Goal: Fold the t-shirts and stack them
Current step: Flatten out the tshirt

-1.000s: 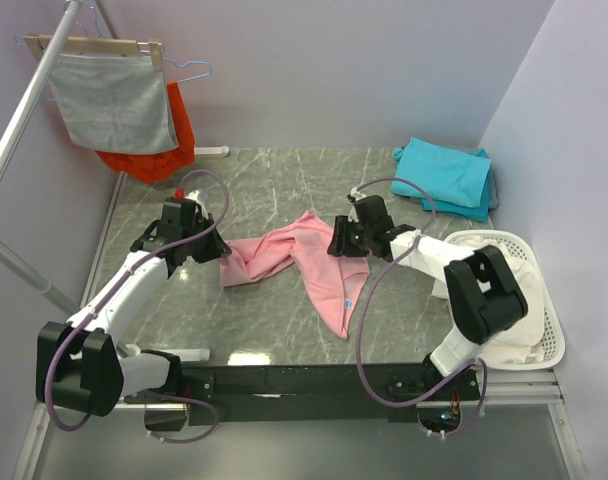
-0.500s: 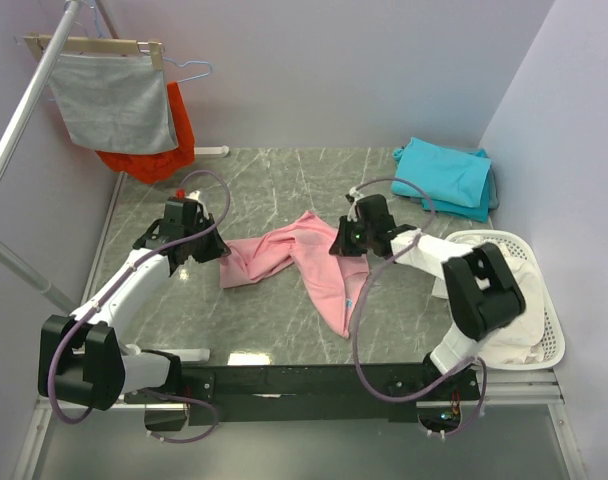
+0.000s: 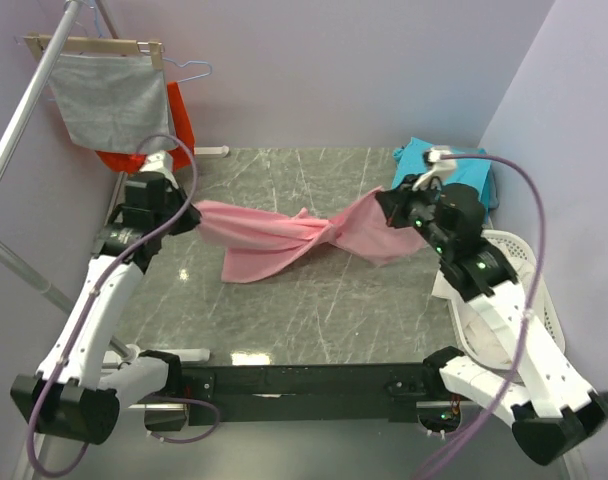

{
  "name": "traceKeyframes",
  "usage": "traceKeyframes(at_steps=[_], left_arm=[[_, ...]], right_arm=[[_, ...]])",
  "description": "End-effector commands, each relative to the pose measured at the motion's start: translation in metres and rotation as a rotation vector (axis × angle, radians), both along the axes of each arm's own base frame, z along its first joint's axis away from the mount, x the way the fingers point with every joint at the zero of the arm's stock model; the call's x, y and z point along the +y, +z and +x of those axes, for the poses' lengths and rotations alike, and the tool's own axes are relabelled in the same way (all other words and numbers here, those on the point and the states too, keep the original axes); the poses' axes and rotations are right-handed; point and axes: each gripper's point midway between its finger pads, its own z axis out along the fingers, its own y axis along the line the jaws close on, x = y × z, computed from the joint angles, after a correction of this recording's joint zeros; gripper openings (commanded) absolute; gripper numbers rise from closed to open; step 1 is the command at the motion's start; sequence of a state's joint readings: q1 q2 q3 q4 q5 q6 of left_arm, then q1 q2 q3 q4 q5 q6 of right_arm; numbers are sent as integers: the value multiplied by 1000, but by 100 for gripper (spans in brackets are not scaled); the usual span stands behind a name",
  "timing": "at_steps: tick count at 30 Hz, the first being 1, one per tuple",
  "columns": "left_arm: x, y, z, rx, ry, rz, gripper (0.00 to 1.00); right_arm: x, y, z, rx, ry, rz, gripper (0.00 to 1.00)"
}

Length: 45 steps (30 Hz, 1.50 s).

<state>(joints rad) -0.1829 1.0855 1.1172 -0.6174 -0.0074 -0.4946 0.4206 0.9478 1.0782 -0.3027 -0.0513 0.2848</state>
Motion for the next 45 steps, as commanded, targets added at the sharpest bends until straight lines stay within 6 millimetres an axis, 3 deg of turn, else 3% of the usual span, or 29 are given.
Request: traceKeyframes(at_steps=[1,3,6,8,10,13,16,17,20,21,25,28,29,31,32,34,35,36,37,38,39,40,41,42,43,44,45], left_arm=[[37,76,-16,-155,111,101,1],[47,102,-26,-209,150,117,1],[62,160,-50,-335,205,130,1],[69,177,-65,-372,224,139,1],[69,189,-73,-405,217,131,1],[57,172,-70,-356,160,106,1],[47,139,-63,-286,128,80,1],[44,132,-63,-279,113,68,1],[30,111,-51,-237,67,31,1],[27,110,-48,-236,52,24,1],[20,117,-30,-242,29,20,1],[16,113,-13,-227,16,26,1],[14,110,-8,-218,10,26,1],[10,108,2,-205,-5,20,1],[8,101,15,-181,-5,26,1],[7,112,30,-201,-4,24,1],[4,108,45,-185,-5,28,1],[3,127,52,-225,-7,21,1],[1,133,59,-236,-16,17,1],[-1,129,75,-215,-17,20,1],[-2,152,79,-257,-22,13,1],[-1,158,86,-264,-18,17,1],[-2,152,100,-241,-19,20,1],[-3,173,103,-284,-29,13,1],[1,179,108,-288,-22,10,1],[2,175,121,-276,-24,7,1],[0,198,120,-324,-40,-10,1]], right_arm=[[-36,53,-25,-111,-109,-11,0],[-46,79,-41,-162,-124,8,0],[-62,110,-63,-240,-156,34,0],[-71,125,-78,-290,-165,43,1],[-68,120,-86,-270,-133,27,5],[-47,92,-95,-163,-3,19,4],[-16,35,-106,13,157,52,0],[-10,2,-108,83,185,51,0],[-16,-27,-104,128,125,66,0],[-23,-25,-100,109,79,58,0],[-42,24,-93,-37,-7,37,0],[-47,47,-78,-97,-50,6,0],[-43,44,-67,-83,-48,-12,0],[-42,58,-52,-117,-72,-19,0],[-35,54,-37,-97,-67,-38,0],[-32,75,-21,-143,-82,-34,0],[-27,72,-5,-131,-90,-53,0],[-26,81,4,-153,-103,-54,0],[-28,102,10,-197,-120,-56,0],[-26,101,26,-184,-134,-77,0],[-29,107,35,-192,-152,-82,0],[-33,133,37,-236,-170,-69,0],[-32,134,50,-232,-183,-77,0],[-35,143,54,-251,-197,-74,0],[-38,169,53,-300,-210,-56,0],[-38,172,60,-301,-217,-64,0],[-40,182,60,-320,-229,-64,0]])
